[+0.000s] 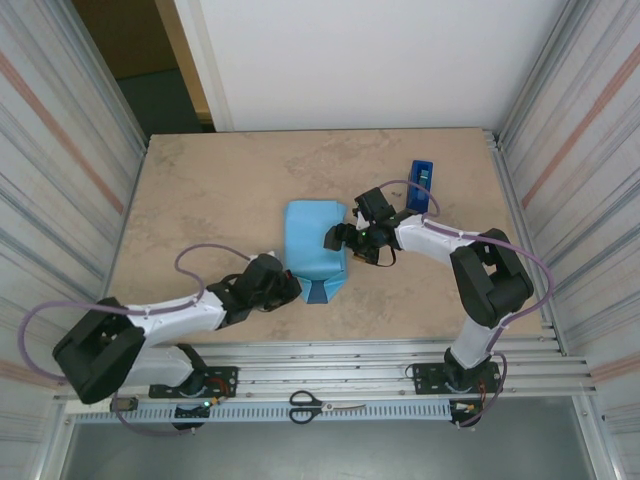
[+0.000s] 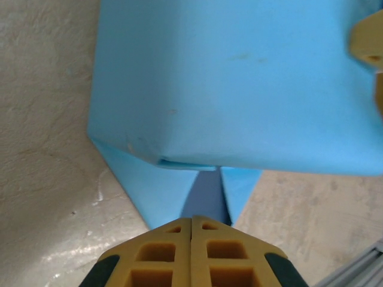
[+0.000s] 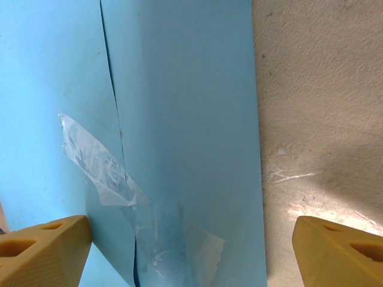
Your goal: Wrap the gift box in paper
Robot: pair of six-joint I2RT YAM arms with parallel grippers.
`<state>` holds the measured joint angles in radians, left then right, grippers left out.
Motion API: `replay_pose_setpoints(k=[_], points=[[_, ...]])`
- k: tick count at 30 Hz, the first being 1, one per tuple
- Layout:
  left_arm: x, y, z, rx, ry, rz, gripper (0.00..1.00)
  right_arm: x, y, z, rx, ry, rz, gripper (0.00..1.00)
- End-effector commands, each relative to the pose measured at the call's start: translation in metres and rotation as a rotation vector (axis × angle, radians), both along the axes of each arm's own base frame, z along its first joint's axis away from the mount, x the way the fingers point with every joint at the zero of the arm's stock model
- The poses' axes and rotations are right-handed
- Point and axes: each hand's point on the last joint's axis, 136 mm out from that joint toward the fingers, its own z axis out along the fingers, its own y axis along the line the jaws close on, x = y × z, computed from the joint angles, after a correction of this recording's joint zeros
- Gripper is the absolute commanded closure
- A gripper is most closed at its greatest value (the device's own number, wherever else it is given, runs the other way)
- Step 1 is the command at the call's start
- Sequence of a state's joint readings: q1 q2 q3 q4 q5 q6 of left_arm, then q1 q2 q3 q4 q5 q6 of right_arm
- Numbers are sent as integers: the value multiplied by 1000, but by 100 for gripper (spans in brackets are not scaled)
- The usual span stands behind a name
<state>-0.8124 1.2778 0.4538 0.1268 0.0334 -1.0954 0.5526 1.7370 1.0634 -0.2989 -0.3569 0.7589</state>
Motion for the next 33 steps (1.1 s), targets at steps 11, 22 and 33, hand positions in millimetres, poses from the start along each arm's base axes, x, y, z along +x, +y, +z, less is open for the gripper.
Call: replay_pose_setpoints(k=[11, 22, 33], points=[[29, -3, -7, 10, -82, 82, 100, -19, 1, -18, -58, 75, 24, 14], [-5, 9, -44, 102, 43, 59, 100, -19, 0, -20, -63, 72, 22, 14], [-2, 9, -32, 107, 21, 61, 100, -10, 4, -10, -56, 50, 26, 13]])
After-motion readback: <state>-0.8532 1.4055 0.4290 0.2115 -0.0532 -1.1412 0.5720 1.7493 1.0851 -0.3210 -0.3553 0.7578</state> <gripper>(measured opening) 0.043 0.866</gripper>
